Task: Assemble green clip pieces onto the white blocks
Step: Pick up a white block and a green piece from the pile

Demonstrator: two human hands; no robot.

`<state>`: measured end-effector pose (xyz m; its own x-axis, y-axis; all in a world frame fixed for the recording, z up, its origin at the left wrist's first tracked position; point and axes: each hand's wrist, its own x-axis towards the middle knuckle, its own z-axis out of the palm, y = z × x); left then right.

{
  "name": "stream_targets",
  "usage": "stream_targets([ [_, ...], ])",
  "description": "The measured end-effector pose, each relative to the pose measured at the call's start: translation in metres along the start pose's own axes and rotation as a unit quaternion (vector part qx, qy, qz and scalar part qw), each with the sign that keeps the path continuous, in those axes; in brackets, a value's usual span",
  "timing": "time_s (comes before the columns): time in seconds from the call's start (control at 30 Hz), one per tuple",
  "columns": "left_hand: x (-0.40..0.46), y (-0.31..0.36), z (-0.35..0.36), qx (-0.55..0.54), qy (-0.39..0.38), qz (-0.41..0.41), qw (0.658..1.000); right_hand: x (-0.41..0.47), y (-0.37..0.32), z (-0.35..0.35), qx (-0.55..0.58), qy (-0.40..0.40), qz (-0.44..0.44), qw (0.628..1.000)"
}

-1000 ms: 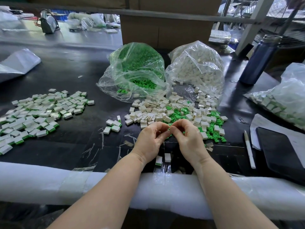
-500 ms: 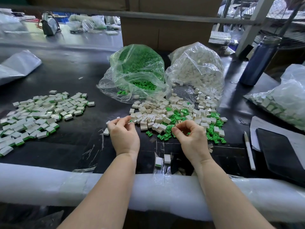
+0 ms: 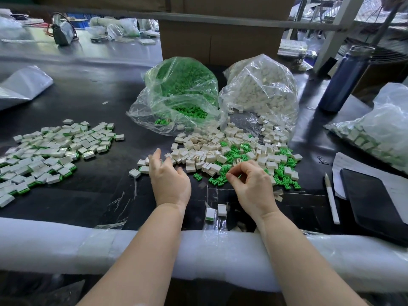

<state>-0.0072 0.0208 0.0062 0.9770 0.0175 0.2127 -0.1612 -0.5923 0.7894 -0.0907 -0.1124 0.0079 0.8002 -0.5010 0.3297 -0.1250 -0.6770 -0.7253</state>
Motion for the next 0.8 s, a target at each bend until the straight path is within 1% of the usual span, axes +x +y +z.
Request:
stream_targets([
  [0.07,-0.0014,0.0001,0.0007,0.003,0.016,0.020,1.000,-0.0005,-0.0011,0.0005,-0.006,-0.010,-0.018,1.000],
  [0.17,-0.0040,0.0011,0.0011,0.038,0.030,0.018,0.999,-0.0011,-0.0028,0.0012,-0.019,-0.029,-0.052,0.998],
  [0.33,-0.0044,-0.0006,0.0031,0.098,-0.007,0.013,0.995,-0.0027,-0.0056,0.0038,-0.065,-0.066,-0.100,0.991],
  [0.5,-0.0032,-0.0008,0.0060,0.162,-0.036,0.032,0.986,-0.0017,-0.0078,0.0080,-0.176,-0.124,-0.131,0.968],
  [0.57,-0.0028,-0.0015,0.0067,0.168,-0.042,0.031,0.984,-0.0020,-0.0077,0.0085,-0.187,-0.127,-0.135,0.965],
  [0.7,-0.0014,-0.0030,0.0072,0.174,-0.045,0.026,0.983,-0.0020,-0.0074,0.0090,-0.173,-0.111,-0.128,0.970],
  [0.8,-0.0014,-0.0032,0.0063,0.157,-0.043,0.029,0.986,-0.0019,-0.0067,0.0095,-0.172,-0.114,-0.127,0.970],
])
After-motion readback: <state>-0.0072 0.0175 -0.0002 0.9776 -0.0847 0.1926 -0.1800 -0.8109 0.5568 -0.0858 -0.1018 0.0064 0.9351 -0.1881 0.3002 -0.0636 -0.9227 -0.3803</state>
